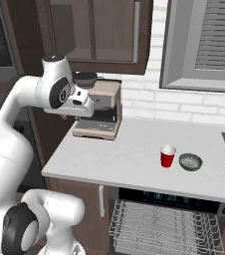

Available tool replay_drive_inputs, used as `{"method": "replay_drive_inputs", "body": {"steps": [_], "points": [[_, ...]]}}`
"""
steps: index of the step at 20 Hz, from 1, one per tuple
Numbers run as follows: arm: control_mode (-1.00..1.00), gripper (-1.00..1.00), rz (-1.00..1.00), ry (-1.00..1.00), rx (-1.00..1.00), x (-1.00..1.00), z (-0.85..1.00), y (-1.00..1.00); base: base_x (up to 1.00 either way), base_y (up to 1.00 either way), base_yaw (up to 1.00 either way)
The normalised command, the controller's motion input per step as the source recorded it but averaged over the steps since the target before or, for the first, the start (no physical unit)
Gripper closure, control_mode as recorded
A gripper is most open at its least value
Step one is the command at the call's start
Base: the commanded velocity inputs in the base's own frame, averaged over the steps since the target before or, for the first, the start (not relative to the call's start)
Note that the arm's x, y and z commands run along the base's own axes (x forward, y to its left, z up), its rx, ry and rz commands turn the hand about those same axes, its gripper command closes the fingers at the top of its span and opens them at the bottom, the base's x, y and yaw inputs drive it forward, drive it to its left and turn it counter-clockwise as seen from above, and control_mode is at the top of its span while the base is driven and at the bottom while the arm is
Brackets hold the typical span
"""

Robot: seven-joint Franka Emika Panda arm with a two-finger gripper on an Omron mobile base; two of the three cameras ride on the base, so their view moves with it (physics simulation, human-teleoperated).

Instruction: Pick up the cup and bowl from the counter, place them in the dishwasher, and close the dishwasher door.

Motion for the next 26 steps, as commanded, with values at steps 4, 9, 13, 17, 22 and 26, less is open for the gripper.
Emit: {"method": "replay_drive_inputs", "body": {"steps": [4,9,13,17,22,26], "points": [[-1.0,-1.0,-0.01,0.02,0.0,-0.23,0.0,0.0,0.0,0.0,0.0],[-1.0,-1.0,-0.23,0.06,0.05,-0.44,-0.2,-0.63,0.0,0.0,0.0],[-1.0,-1.0,-0.39,0.19,0.16,-0.06,-0.14,-1.0,0.0,0.0,0.0],[-1.0,-1.0,-0.39,0.28,0.14,0.0,-0.03,-1.0,0.0,0.0,0.0],[-1.0,-1.0,-0.34,0.32,0.1,0.15,-0.02,-1.0,0.0,0.0,0.0],[-1.0,-1.0,-0.31,0.37,0.1,0.33,-0.02,-1.0,0.0,0.0,0.0]]}}
